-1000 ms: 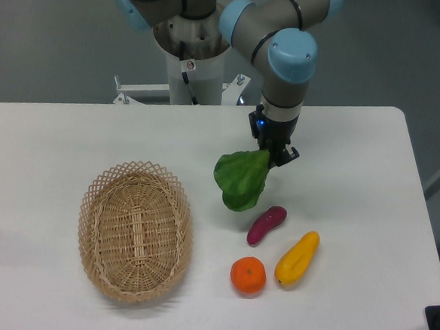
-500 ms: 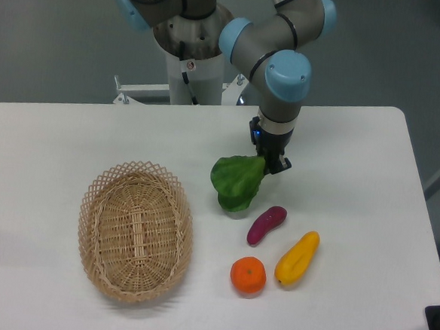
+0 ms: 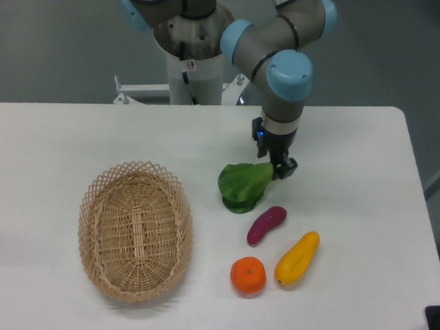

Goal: Place the green vegetable on the table
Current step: 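Lower the bok choy onto the table and open the gripper, then raise the open gripper up away from the bok choy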

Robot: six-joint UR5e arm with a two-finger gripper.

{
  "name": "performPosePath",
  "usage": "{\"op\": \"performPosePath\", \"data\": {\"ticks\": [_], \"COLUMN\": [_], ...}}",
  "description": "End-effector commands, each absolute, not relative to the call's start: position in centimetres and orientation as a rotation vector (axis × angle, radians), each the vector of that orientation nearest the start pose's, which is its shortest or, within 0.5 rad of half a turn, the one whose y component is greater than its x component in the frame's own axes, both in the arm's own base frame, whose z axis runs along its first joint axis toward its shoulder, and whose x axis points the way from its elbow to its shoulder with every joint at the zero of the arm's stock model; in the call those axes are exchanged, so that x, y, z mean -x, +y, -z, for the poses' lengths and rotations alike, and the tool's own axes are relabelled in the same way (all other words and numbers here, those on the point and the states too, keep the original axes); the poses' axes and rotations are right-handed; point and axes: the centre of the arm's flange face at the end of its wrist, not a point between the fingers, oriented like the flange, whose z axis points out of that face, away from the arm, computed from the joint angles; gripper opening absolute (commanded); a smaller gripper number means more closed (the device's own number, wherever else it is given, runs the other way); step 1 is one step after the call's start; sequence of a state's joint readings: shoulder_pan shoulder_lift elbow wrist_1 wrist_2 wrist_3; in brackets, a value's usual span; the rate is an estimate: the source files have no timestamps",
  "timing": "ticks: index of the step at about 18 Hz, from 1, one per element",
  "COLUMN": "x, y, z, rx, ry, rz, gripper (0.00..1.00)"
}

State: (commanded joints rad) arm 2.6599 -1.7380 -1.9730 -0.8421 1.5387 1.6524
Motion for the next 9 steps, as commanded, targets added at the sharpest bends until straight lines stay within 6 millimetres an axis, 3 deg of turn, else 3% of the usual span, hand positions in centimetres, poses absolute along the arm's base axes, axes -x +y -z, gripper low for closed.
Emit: {"op": "performPosePath", "data": {"ticks": [9], "x": [42.6], "y": [38.3], "z": [-37.6], "rx": [2.91], "ry": [0.655], "rz": [-0.239], "gripper": [1.0]}}
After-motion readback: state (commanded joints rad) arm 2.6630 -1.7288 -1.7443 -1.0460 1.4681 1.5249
